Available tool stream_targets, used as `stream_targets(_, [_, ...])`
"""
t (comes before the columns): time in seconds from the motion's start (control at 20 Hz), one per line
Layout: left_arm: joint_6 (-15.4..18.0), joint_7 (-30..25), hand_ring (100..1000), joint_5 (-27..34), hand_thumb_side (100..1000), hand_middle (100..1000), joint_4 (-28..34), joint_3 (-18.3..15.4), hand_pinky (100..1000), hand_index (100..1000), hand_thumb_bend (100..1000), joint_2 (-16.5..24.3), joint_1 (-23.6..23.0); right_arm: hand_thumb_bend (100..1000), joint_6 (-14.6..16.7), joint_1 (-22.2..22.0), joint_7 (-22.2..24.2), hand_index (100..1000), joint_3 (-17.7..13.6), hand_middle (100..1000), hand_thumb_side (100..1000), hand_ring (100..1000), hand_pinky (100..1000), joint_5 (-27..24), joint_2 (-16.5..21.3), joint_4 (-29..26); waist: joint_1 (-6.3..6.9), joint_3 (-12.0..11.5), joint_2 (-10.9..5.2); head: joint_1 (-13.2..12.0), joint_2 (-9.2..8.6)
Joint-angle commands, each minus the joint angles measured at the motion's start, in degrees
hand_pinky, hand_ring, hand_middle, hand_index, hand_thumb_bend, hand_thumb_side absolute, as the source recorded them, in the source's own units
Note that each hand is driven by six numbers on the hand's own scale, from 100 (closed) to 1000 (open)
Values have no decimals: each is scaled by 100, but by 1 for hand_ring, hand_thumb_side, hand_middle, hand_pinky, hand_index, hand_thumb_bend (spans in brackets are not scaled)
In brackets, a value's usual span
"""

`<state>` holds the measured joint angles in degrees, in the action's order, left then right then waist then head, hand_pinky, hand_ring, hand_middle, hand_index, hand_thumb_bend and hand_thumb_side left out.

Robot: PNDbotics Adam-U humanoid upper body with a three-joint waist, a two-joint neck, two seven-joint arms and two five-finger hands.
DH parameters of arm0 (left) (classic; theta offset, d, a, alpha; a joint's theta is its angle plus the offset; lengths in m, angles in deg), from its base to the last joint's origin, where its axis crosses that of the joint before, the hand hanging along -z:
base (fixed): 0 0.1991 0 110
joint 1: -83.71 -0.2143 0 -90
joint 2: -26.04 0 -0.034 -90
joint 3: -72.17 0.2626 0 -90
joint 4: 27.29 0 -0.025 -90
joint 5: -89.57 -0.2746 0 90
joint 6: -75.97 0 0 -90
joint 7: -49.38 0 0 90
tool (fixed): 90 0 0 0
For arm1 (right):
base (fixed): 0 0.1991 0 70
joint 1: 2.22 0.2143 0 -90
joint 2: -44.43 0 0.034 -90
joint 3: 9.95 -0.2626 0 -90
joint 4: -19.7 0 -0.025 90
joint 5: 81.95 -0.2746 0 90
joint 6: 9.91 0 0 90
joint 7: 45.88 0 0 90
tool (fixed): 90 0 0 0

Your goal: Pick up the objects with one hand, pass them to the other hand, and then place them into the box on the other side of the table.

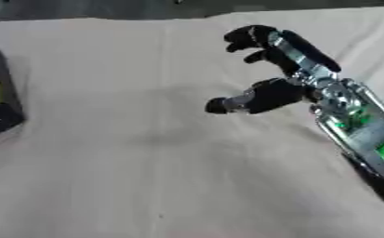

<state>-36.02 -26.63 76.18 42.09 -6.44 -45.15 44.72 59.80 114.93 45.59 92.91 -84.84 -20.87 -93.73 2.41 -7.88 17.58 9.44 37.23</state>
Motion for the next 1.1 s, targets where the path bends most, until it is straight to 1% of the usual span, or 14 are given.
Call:
stream_targets(0.05, [-24, 74, 740, 118, 460, 790, 242, -77, 753, 743, 864, 274, 36, 833, -59, -64, -54, 819, -228, 738, 232, 884, 802, 95, 260, -117, 37, 22, -266, 104, -36])
stream_targets(0.3, [-77, 83, 741, 168, 462, 790, 315, -58, 754, 744, 866, 315, -24, 832, -142, -240, -81, 826, -441, 753, 231, 890, 805, 165, 398, -117, 53, 72, -286, 209, -55])
stream_targets(0.55, [-98, 68, 741, 177, 463, 789, 331, -48, 754, 742, 867, 336, -68, 831, -208, -437, -158, 831, -675, 757, 230, 894, 806, 140, 559, -111, 64, 103, -292, 251, -77])
stream_targets(0.85, [-110, 88, 740, 224, 463, 789, 399, -77, 752, 740, 867, 331, -108, 825, -202, -701, -308, 828, -1018, 756, 225, 896, 806, -89, 835, 64, 62, 116, -285, 234, -80])
stream_targets(1.0, [-118, 108, 740, 265, 463, 788, 475, -78, 752, 738, 867, 333, -116, 821, -170, -800, -277, 827, -1175, 758, 222, 896, 808, -305, 1033, 263, 61, 107, -279, 230, -77])
stream_targets(1.1, [-125, 106, 740, 278, 463, 788, 514, -67, 752, 738, 867, 329, -115, 817, -118, -840, -172, 827, -1238, 762, 219, 898, 814, -380, 1210, 383, 59, 94, -271, 239, -75])
